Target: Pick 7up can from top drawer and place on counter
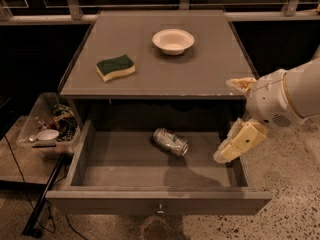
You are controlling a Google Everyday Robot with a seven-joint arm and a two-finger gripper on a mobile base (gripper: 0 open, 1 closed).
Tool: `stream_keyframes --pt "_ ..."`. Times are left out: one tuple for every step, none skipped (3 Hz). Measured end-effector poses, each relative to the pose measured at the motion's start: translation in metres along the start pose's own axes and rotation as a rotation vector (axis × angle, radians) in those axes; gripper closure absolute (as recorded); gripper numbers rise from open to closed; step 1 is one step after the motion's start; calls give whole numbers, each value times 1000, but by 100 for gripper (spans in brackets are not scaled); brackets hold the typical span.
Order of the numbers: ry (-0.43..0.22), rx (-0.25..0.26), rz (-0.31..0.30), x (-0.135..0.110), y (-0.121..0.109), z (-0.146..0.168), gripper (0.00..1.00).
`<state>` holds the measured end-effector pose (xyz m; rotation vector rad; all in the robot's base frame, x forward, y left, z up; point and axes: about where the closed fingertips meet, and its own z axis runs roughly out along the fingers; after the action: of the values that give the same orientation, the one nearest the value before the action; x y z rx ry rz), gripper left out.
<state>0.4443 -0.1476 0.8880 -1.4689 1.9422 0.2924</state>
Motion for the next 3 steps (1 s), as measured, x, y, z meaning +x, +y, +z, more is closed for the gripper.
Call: stream_keyframes --pt "33 18 23 8 -2 11 0" --pt "76 50 61 32 -12 33 0" --pt "91 52 102 57 -17 63 0"
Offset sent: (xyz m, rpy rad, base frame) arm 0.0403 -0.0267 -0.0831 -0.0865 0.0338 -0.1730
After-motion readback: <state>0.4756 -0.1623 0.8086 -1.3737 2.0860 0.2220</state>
